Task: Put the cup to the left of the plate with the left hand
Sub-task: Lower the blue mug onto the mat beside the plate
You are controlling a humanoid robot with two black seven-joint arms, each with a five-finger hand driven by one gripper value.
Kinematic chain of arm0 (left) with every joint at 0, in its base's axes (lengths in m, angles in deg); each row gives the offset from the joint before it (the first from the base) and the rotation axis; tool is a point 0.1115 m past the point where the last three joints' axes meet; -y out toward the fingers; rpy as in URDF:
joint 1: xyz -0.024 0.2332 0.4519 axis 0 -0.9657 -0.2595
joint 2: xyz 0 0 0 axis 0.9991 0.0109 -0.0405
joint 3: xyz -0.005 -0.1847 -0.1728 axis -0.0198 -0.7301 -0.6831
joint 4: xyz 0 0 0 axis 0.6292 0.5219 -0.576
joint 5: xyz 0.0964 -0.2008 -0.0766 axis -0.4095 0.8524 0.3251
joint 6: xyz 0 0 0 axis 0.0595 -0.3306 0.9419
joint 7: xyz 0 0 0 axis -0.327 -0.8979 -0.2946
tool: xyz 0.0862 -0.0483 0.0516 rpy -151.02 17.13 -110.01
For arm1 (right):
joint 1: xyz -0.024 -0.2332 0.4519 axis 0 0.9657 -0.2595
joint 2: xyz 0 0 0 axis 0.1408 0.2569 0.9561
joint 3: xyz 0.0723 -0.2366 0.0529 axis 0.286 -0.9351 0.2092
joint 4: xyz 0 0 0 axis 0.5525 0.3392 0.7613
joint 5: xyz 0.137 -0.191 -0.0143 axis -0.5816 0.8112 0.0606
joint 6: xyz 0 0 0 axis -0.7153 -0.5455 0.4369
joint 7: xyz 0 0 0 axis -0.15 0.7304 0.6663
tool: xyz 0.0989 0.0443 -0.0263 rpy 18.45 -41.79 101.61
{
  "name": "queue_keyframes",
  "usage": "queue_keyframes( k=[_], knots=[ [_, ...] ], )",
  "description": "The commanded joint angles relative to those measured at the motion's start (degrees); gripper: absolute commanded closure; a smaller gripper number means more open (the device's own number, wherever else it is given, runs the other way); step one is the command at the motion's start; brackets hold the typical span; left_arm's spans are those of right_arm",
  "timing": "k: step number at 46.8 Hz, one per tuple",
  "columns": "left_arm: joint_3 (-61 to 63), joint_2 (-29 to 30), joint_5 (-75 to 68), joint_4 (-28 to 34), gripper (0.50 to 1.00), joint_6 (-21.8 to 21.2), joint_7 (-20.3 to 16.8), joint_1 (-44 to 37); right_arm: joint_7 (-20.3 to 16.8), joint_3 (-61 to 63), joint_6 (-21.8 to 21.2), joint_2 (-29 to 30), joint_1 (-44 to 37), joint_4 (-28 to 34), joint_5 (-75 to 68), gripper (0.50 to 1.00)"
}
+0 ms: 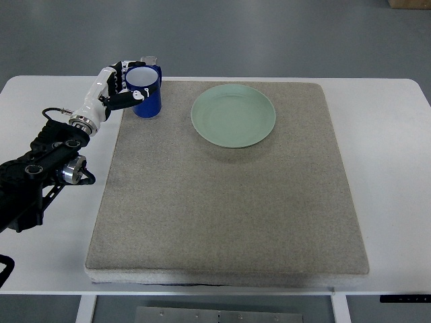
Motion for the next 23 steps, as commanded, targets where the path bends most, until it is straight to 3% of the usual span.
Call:
queue_keyframes(
  k=[1, 23],
  knots=[
    [0.01, -0.25, -0.15, 0.01, 0.733, 0.01, 0.00, -0.01, -0.01, 0.00, 0.06, 0.00, 0.00, 0.00, 0.00, 0.566],
    [0.10, -1.04, -0.07, 0.81, 0.692, -0.26, 0.00, -0.27, -0.01, 0.00, 0.06, 0.00, 0.00, 0.00, 0.00, 0.566]
  ],
)
